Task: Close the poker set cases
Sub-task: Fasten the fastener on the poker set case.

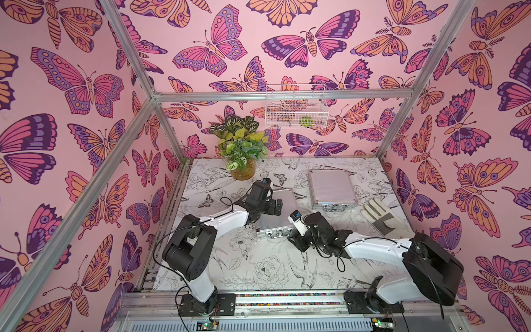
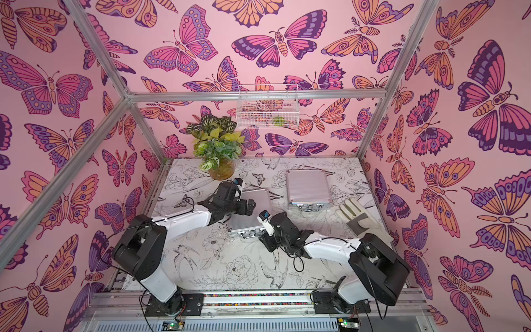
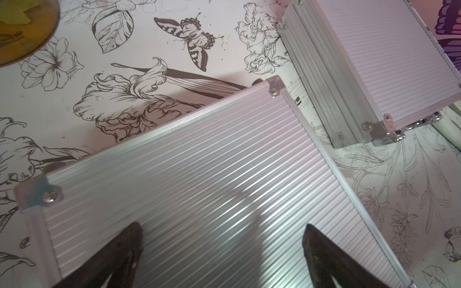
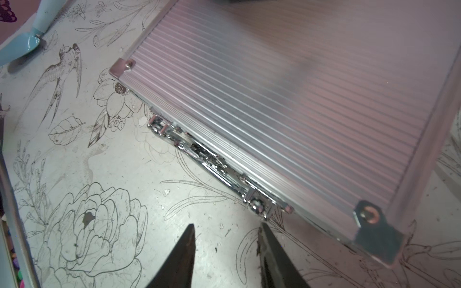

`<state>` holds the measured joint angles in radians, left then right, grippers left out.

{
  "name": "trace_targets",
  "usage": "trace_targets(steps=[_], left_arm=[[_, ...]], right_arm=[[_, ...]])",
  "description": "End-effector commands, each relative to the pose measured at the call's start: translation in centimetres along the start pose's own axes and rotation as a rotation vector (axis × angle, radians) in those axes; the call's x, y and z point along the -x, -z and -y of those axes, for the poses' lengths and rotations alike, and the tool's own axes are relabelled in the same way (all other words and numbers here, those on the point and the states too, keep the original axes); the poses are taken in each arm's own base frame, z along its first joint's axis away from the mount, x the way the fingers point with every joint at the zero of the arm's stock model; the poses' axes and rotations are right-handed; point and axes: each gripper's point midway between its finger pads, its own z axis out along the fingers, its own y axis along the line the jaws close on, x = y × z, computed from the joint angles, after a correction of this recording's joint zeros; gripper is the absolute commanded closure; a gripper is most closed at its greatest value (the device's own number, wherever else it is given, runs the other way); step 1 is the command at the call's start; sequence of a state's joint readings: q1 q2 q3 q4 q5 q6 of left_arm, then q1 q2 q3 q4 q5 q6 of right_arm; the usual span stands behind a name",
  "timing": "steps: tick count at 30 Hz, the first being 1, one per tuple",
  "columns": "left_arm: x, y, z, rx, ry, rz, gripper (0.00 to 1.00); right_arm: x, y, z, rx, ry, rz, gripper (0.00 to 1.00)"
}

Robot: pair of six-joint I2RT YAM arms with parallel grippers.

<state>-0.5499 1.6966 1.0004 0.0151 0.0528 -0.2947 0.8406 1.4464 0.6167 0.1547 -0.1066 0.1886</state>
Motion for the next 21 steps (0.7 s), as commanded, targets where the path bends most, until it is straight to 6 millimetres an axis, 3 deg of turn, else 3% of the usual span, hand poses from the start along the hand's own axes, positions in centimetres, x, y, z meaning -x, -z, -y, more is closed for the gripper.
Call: trace_targets(steps=[1,9,15,21], left_arm=[[-5.0,-0.3,-1.0,0.013,0.037,-0.16,0.0],[-4.2,0.6,-0.5,-0.007,0.034,-0.131,0.0],[-3.9,1.4,-0.3,-0.016,0.03,-0.106,0.0],[-3.5,2.0,-0.3,-0.019,0.019,-0.089,0.0]], right_arm=[[1.2,-0.3,-0.3,0.002,-0.025,0.027,0.57],[1.4,-0.3,1.4,-0.094,-0.111,0.035,0.64],[1.2,1.0,3.3,-0.203,-0.19,0.077,0.65],[1.2,1.0,3.0,-0.218,-0.181,0.073,0.64]])
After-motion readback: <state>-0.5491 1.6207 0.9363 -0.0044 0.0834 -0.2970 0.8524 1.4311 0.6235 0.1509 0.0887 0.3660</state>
